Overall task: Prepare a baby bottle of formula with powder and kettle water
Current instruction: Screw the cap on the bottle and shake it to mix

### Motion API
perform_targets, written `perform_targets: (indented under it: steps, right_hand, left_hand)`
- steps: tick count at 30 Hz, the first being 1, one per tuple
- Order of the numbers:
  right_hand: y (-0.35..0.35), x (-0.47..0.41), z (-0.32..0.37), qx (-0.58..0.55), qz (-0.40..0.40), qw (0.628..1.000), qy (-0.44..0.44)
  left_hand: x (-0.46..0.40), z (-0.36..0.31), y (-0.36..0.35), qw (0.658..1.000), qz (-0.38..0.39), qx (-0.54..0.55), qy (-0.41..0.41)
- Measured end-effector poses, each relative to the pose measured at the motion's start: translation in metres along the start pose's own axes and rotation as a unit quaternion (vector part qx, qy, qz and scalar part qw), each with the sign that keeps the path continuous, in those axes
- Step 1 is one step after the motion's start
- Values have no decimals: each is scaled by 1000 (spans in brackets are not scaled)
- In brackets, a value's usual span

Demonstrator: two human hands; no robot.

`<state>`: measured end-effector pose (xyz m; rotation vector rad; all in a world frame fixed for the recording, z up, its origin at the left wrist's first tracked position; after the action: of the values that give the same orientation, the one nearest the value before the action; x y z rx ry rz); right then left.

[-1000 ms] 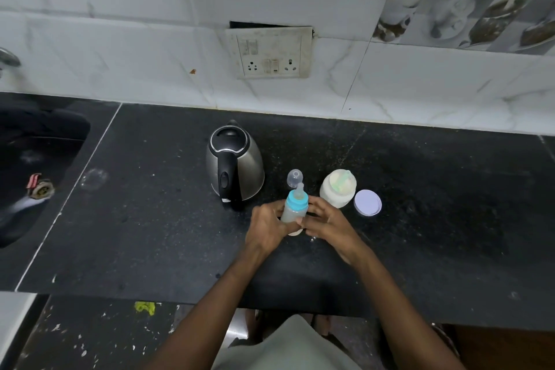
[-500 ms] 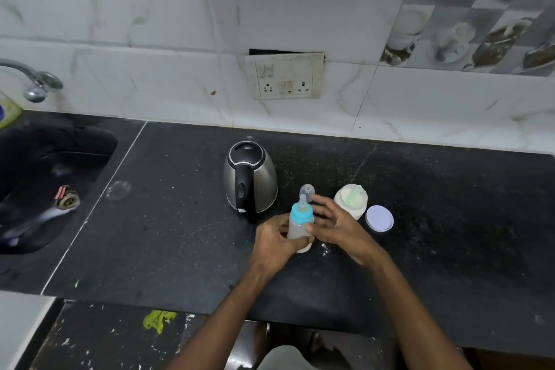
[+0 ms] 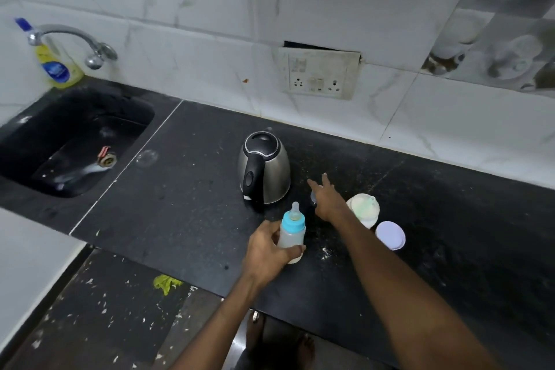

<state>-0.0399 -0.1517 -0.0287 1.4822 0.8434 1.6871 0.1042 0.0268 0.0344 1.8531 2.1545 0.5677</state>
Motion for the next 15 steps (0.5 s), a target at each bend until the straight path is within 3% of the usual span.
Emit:
perform_targets:
  steps: [6,11,15]
  right_hand:
    - [-21,4,0,33,-25,999,19]
    - [-17,37,-7,-177,46,983,32]
    - [36,87,-23,-343,-15,938,51]
  left_hand:
    - [10,-7,1,999,-38,-7,-7]
    - [12,-5,1,999,-45,3,-5]
    - [11,-6,3,999,-41,21,-8]
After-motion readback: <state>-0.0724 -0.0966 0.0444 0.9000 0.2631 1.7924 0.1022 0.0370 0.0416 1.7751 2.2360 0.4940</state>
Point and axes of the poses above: each hand's wrist, its own x-axis away from the middle knuckle, its own y-axis out of the back of the hand, z = x × y, the point moved 6 cm from there along -x, towards the middle knuckle, and after that the axes turned 13 degrees about -y, right-handed, at the moved point
